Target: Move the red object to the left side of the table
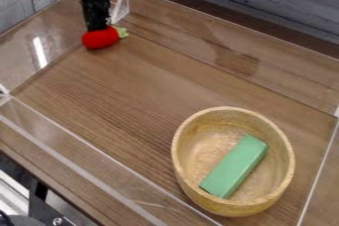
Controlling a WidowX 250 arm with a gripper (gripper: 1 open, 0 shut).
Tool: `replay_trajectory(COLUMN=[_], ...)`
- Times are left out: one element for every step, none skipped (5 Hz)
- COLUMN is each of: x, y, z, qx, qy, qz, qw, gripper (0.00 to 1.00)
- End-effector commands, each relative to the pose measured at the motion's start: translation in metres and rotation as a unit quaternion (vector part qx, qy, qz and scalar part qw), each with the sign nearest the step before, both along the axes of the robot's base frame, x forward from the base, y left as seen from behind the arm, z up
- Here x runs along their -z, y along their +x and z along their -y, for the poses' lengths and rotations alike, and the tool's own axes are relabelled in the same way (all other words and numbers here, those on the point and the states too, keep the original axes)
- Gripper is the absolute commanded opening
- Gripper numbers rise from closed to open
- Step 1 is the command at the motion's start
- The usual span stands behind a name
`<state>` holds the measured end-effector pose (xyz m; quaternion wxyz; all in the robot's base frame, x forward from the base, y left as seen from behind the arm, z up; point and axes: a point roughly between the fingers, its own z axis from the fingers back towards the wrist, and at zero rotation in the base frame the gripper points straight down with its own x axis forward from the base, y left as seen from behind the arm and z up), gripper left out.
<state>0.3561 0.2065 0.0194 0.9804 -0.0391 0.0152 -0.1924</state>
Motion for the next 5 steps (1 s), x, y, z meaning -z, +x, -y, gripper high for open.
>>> replay_trajectory(x=[0.013,0.013,0.013,0.013,0.013], y=[-0.001,-0.002,0.001,0.004,0.006], z=[0.003,0.001,0.007,0.012,0.019], qx=[-0.004,-0.009,-0.002,0.004,0.013], qy=[-0.013,-0.016,-0.019,-0.021,-0.024], qz=[-0.012,-0.016,-0.017,-0.019,-0.019], qw=[0.9998,0.9997,0.9997,0.9996,0.9995], gripper=[0.00,0.00,0.00,0.00,0.00])
